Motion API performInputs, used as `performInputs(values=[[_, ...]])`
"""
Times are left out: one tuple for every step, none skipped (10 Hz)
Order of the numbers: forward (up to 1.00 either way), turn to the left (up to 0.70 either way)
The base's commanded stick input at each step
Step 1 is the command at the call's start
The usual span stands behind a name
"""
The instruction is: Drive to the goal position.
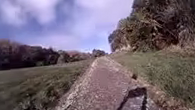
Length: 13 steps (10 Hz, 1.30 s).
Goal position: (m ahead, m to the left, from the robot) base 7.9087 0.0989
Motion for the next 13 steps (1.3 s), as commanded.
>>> performInputs(values=[[0.70, -0.07], [0.70, -0.12], [0.70, -0.11], [0.70, -0.04], [0.70, 0.00], [0.70, 0.00], [0.70, 0.00], [0.70, 0.00], [0.70, 0.00], [0.70, 0.00], [0.70, 0.00], [0.70, 0.00], [0.70, 0.00]])
